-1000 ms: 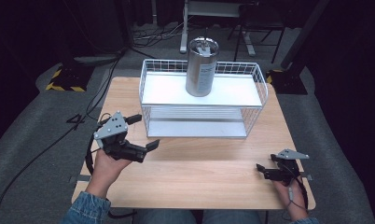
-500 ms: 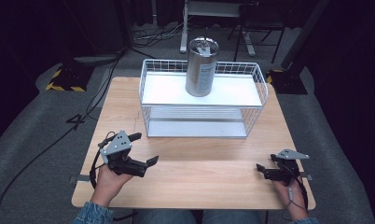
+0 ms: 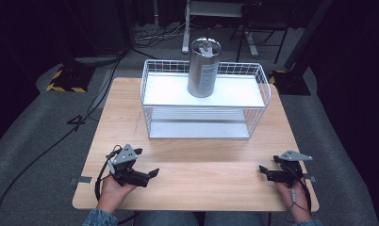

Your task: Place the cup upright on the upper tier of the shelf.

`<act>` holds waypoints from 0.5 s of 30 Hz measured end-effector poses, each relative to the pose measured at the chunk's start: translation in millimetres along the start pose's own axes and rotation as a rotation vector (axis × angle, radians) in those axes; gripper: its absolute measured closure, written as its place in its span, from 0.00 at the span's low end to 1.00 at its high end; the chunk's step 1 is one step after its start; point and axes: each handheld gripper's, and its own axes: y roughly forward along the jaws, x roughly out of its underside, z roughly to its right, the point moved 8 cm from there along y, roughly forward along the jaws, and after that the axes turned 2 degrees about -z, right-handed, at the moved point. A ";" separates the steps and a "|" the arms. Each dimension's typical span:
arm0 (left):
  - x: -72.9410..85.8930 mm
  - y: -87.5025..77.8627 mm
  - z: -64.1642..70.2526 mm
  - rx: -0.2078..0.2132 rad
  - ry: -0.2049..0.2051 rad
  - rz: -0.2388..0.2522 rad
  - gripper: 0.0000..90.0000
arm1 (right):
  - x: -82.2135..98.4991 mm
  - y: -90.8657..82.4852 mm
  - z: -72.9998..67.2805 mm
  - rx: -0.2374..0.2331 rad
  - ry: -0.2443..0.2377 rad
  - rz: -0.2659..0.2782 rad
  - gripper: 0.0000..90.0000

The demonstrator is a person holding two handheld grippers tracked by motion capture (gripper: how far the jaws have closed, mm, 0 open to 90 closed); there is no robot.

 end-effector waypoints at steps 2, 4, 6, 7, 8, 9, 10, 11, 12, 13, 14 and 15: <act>7.7 4.5 -1.4 -0.005 -0.015 -0.031 0.00 | -0.1 0.0 0.0 0.000 -0.002 0.001 0.22; 15.4 8.9 -2.8 -0.016 -0.019 -0.067 0.00 | -0.1 0.0 0.0 0.001 -0.002 0.001 0.22; 21.3 12.6 -4.0 -0.025 -0.023 -0.095 0.00 | -0.1 0.0 0.0 0.001 -0.002 0.001 0.22; 24.2 14.5 -4.3 -0.028 -0.029 -0.111 0.00 | -0.1 0.0 0.0 0.001 -0.003 0.001 0.22; 27.0 16.3 -5.4 -0.036 -0.030 -0.129 0.00 | -0.1 0.0 0.0 0.001 -0.003 0.001 0.22; 29.6 18.4 -5.7 -0.039 -0.041 -0.141 0.01 | -0.1 0.0 0.0 0.001 -0.003 0.001 0.22; 32.1 20.1 -6.3 -0.038 -0.046 -0.155 0.01 | -0.1 0.0 0.0 0.001 -0.003 0.001 0.22; 34.7 21.7 -6.3 -0.035 -0.055 -0.174 0.01 | -0.1 0.0 0.0 0.001 -0.003 0.001 0.22; 36.7 22.9 -7.1 -0.044 -0.054 -0.189 0.01 | -0.1 0.0 0.0 0.001 -0.003 0.001 0.22; 39.5 25.0 -7.1 -0.049 -0.059 -0.211 0.01 | -0.1 0.0 0.0 0.001 -0.002 0.001 0.22; 41.5 26.0 -7.0 -0.047 -0.060 -0.227 0.01 | -0.1 0.0 0.0 0.001 -0.002 0.001 0.22; 43.3 27.3 -7.0 -0.047 -0.058 -0.238 0.01 | -0.1 0.0 0.0 0.001 -0.002 0.001 0.22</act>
